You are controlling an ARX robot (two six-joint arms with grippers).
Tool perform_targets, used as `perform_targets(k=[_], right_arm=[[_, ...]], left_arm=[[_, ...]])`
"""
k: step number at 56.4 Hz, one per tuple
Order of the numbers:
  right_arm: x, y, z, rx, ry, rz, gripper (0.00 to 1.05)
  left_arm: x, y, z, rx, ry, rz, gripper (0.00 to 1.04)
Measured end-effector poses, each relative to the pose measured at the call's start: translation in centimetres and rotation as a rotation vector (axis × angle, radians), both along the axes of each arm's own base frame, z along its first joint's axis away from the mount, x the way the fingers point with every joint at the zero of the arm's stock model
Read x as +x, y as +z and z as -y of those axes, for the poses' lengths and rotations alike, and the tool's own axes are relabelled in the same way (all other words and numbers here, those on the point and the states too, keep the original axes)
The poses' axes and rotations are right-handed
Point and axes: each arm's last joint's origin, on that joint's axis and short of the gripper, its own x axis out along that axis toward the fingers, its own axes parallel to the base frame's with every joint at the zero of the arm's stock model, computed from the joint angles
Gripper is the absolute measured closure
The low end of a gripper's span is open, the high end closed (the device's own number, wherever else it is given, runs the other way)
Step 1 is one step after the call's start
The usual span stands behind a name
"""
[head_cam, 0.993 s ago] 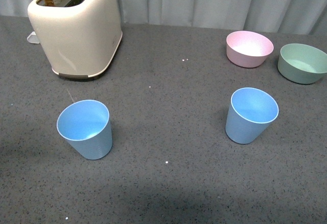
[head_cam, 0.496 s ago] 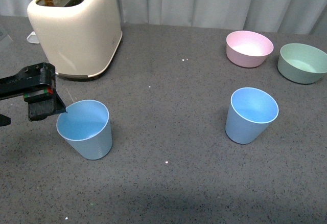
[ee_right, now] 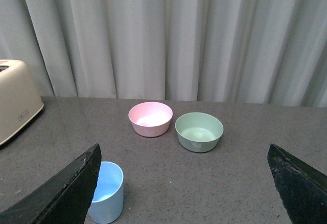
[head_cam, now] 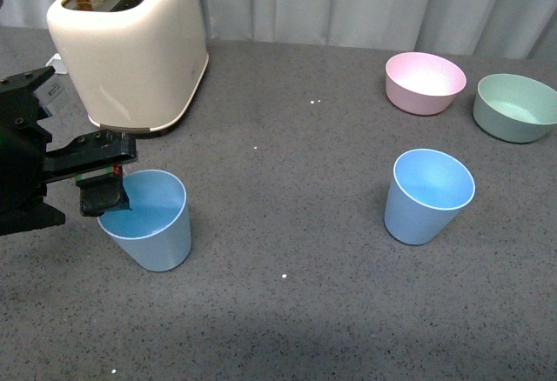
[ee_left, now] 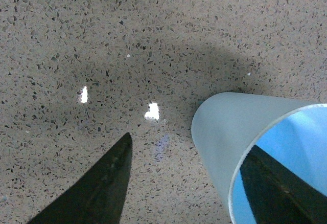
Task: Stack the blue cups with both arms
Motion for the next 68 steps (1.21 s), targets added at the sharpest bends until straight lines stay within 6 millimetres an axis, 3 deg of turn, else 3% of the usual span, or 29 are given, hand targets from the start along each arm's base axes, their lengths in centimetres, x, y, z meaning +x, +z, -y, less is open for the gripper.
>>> perform_targets(k=[21, 41, 47, 68], right_arm=[[0.0, 0.0, 0.0, 0.000, 0.000, 0.000, 0.10], [0.0, 0.0, 0.0, 0.000, 0.000, 0.000, 0.10], [0.0, 0.0, 0.0, 0.000, 0.000, 0.000, 0.10], [0.0, 0.0, 0.0, 0.000, 0.000, 0.000, 0.10]], left_arm=[[-0.2, 0.1, 0.4, -0.036, -0.002, -0.040, 1.02], [0.5, 1.7, 1.5, -0.033, -0.028, 0.007, 1.01], [1.4, 2.3, 3.7, -0.016, -0.074, 0.037, 1.01], [3.0, 1.6, 11.1, -0.023, -0.235, 0.023, 1.01]])
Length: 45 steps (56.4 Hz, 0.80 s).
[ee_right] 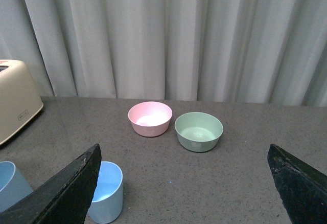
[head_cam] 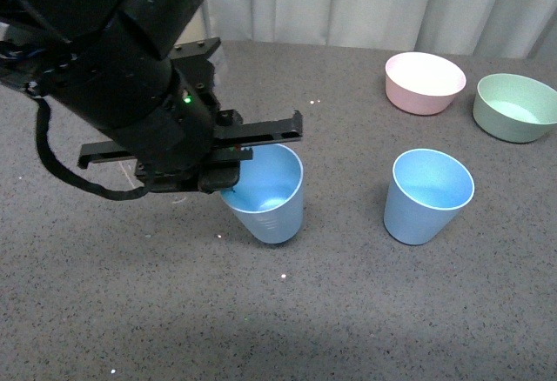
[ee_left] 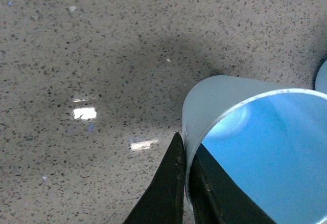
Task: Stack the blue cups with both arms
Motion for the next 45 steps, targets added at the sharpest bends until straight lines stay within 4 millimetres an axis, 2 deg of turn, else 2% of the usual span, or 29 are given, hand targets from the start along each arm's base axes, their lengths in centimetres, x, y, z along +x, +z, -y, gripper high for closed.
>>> perform_targets(k=[14, 40, 45], right_arm=[[0.0, 0.0, 0.0, 0.000, 0.000, 0.000, 0.10], [0.0, 0.0, 0.0, 0.000, 0.000, 0.000, 0.10], [0.0, 0.0, 0.0, 0.000, 0.000, 0.000, 0.10]], left_arm=[[0.6, -0.4, 1.4, 0.019, -0.017, 0.000, 1.01], [0.9, -0.9, 1.9, 0.068, -0.036, -0.014, 1.01], [0.8, -0.9, 2.0, 0.066, -0.039, -0.022, 0.86]])
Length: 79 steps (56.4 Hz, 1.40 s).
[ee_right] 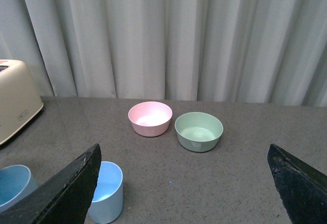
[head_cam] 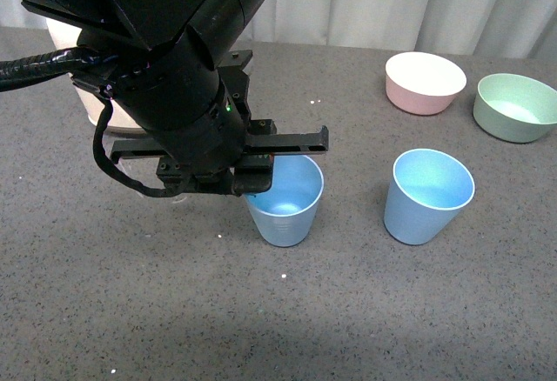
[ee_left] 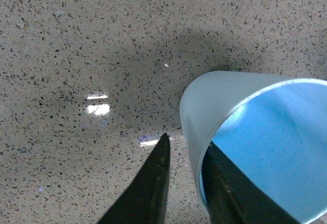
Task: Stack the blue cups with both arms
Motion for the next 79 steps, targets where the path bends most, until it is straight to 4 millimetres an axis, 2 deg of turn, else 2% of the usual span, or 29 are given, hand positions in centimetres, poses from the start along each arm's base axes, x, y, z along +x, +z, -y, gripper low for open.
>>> perform_targets(k=[2, 13, 20, 27, 29, 31, 35, 39, 44, 48, 53, 56, 57, 68, 79], right_arm=[[0.0, 0.0, 0.0, 0.000, 0.000, 0.000, 0.10], [0.0, 0.0, 0.0, 0.000, 0.000, 0.000, 0.10], [0.0, 0.0, 0.0, 0.000, 0.000, 0.000, 0.10], [0.0, 0.0, 0.0, 0.000, 0.000, 0.000, 0.10], [0.0, 0.0, 0.0, 0.000, 0.000, 0.000, 0.10], [0.0, 0.0, 0.0, 0.000, 0.000, 0.000, 0.10], [0.0, 0.0, 0.0, 0.000, 0.000, 0.000, 0.10], [0.0, 0.0, 0.0, 0.000, -0.002, 0.000, 0.10], [0.0, 0.0, 0.0, 0.000, -0.002, 0.000, 0.10], [0.0, 0.0, 0.0, 0.000, 0.000, 0.000, 0.10], [0.0, 0.0, 0.0, 0.000, 0.001, 0.000, 0.10], [0.0, 0.0, 0.0, 0.000, 0.000, 0.000, 0.10], [0.0, 0.0, 0.0, 0.000, 0.000, 0.000, 0.10], [0.0, 0.0, 0.0, 0.000, 0.000, 0.000, 0.10], [0.0, 0.0, 0.0, 0.000, 0.000, 0.000, 0.10]], left_arm=[[0.0, 0.0, 0.0, -0.008, 0.007, -0.002, 0.77], [0.0, 0.9, 0.0, -0.042, 0.028, 0.010, 0.50], [0.0, 2.4, -0.3, -0.078, 0.051, 0.053, 0.33], [-0.3, 4.7, -1.0, -0.106, 0.071, 0.142, 0.06], [-0.3, 4.2, -1.2, -0.063, 0.082, 0.315, 0.12], [-0.9, 3.2, -2.3, 0.057, 0.118, 0.549, 0.21], [-2.9, 2.1, -4.6, 0.101, 0.151, 0.775, 0.33], [-4.6, 3.0, -6.7, 0.068, 0.185, 0.962, 0.44], [-6.7, 5.6, -9.1, 0.028, 0.224, 1.154, 0.60], [-8.0, 6.2, -10.2, 0.027, 0.224, 1.188, 0.71], [-9.7, 5.6, -11.6, 0.045, 0.213, 1.167, 0.85], [-11.2, 5.1, -12.7, 0.057, 0.207, 1.143, 0.99], [-11.5, 5.1, -12.9, 0.054, 0.206, 1.143, 1.01], [-14.9, 5.3, -15.1, 0.063, 0.203, 1.149, 1.01], [-16.9, 5.3, -16.0, 0.062, 0.201, 1.148, 1.01]])
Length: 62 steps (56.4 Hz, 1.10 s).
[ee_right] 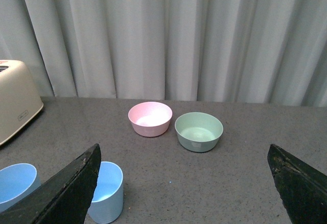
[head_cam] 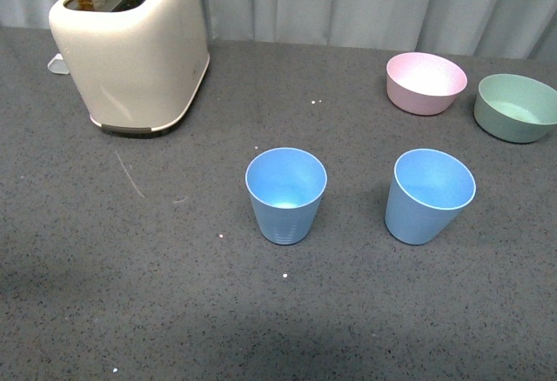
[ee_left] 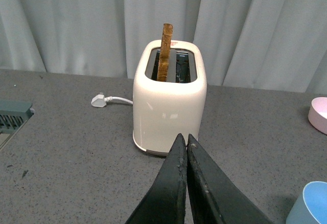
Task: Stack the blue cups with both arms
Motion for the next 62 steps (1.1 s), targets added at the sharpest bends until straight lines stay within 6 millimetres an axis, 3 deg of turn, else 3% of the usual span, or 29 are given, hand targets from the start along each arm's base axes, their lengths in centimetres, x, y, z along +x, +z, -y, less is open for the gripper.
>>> perform_targets(k=[17, 62], right_arm=[[0.0, 0.0, 0.0, 0.000, 0.000, 0.000, 0.10], [0.0, 0.0, 0.0, 0.000, 0.000, 0.000, 0.10]], left_arm=[[-2.3, 0.1, -1.6, -0.001, 0.008, 0.004, 1.01], [-5.5, 1.2, -1.6, -0.001, 0.003, 0.040, 1.01]])
